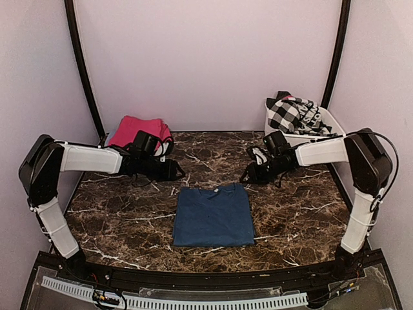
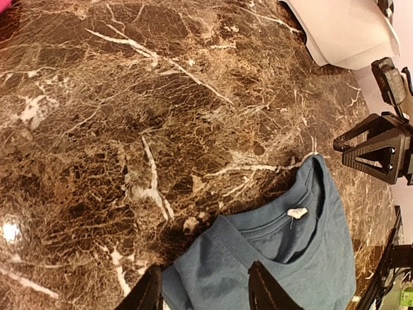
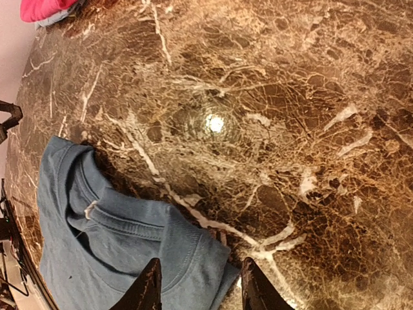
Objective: Fold and stack the mixed laundry pile
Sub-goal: Adjust the square-folded T-shirt at the center of the board.
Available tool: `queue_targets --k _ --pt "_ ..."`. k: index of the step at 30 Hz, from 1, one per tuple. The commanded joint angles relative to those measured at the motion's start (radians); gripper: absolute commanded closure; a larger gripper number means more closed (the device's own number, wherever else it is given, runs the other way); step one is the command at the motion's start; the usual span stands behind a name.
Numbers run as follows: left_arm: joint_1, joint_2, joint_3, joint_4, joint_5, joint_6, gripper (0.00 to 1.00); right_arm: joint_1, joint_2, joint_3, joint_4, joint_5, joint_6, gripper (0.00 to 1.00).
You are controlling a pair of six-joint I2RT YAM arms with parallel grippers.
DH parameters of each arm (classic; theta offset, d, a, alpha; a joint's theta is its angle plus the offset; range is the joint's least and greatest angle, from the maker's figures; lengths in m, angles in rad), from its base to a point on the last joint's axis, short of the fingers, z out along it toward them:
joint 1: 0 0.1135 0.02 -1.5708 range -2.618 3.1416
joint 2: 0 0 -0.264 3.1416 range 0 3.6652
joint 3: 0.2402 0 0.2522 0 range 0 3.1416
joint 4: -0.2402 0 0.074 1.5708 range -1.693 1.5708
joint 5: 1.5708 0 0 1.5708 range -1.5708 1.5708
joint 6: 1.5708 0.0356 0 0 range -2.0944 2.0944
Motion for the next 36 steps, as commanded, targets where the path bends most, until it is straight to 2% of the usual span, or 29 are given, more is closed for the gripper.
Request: queue_targets --k 1,14,16,18,20,21,25,30,33,36 --pt "0.003 0.06 0.079 -0.062 0.041 0.073 0.56 -0.004 0.059 0.054 -0.007 -0.003 -0.056 0.61" --pt "-0.004 0.234 0.151 -0.104 0.174 0.115 0.56 -0.003 0.154 0.092 -0.003 -0.079 -0.105 0.63" --pt "-0.008 0.235 0.154 -0.111 0.173 0.126 0.64 -0.003 0.156 0.089 -0.004 -0.078 -0.105 0.68" --pt "-0.008 0.222 0.146 -0.106 0.165 0.132 0.83 -0.004 0.151 0.088 -0.008 -0.066 -0.105 0.77" --pt "-0.009 0.188 0.12 -0.071 0.142 0.128 0.97 -0.004 0.136 0.086 -0.012 -0.046 -0.101 0.92" --pt "-0.008 0.156 0.091 -0.034 0.134 0.116 0.99 -0.004 0.125 0.084 -0.012 -0.039 -0.097 1.0" --pt "-0.007 0.071 0.006 0.12 0.097 0.094 1.0 -0.007 0.066 0.059 0.007 0.009 -0.08 1.0" --pt "-0.007 0.029 -0.059 0.238 0.047 0.103 1.0 -0.015 0.003 -0.003 0.075 0.048 -0.051 1.0" --pt "-0.007 0.043 -0.073 0.276 0.006 0.104 1.0 -0.016 0.017 0.01 0.091 0.048 -0.049 1.0" --pt "-0.004 0.098 -0.04 0.246 -0.03 0.106 0.99 -0.016 0.064 0.043 0.094 0.052 -0.056 1.0"
